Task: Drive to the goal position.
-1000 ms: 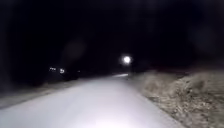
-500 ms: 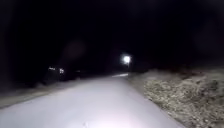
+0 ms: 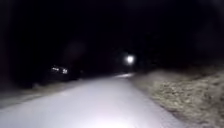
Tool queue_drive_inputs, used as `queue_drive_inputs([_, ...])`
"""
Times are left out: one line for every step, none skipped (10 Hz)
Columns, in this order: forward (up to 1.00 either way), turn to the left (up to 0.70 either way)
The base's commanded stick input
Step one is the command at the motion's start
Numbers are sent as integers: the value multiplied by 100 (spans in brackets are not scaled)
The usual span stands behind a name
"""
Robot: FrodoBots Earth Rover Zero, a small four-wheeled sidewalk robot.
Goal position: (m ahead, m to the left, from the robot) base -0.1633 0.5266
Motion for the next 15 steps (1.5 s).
queue_drive_inputs([85, 0])
queue_drive_inputs([85, 0])
queue_drive_inputs([85, 0])
queue_drive_inputs([85, 0])
queue_drive_inputs([85, 0])
queue_drive_inputs([85, 0])
queue_drive_inputs([85, 0])
queue_drive_inputs([85, 0])
queue_drive_inputs([85, 0])
queue_drive_inputs([85, 0])
queue_drive_inputs([85, -9])
queue_drive_inputs([85, -20])
queue_drive_inputs([85, -19])
queue_drive_inputs([85, 0])
queue_drive_inputs([85, 0])
